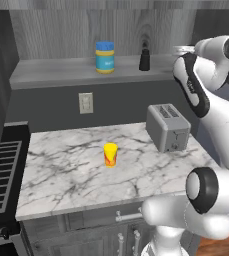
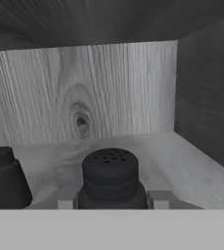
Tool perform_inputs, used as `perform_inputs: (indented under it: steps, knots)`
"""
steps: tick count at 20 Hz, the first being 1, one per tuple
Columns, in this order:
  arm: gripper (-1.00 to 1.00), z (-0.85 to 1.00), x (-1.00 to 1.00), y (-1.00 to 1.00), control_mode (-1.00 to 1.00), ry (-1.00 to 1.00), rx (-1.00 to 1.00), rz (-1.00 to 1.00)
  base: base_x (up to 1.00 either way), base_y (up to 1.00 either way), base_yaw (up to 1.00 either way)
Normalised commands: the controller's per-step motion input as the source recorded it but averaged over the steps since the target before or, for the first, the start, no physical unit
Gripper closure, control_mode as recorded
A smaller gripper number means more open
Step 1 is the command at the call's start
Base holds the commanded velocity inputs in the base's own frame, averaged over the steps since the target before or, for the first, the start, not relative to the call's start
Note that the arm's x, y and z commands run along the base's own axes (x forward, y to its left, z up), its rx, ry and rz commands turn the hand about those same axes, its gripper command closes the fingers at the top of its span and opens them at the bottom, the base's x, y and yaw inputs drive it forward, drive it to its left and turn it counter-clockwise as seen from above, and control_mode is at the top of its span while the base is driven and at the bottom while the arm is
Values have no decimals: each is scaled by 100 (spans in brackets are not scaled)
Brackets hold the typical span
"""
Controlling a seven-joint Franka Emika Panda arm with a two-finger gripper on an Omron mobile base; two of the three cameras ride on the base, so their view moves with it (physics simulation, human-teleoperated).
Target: There are various items on the counter. Only move the condiments/shakers into the cabinet.
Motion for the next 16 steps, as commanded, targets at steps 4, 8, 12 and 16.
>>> perform_inputs:
  steps: [4,8,12,16]
  knots:
    - [100,-17,32,1,-100,0,0,0,0,0,0]
    - [100,-15,30,4,-100,0,0,0,0,0,0]
    - [100,-4,41,0,-100,0,0,0,0,0,0]
    - [100,-3,47,0,-100,0,0,0,0,0,0]
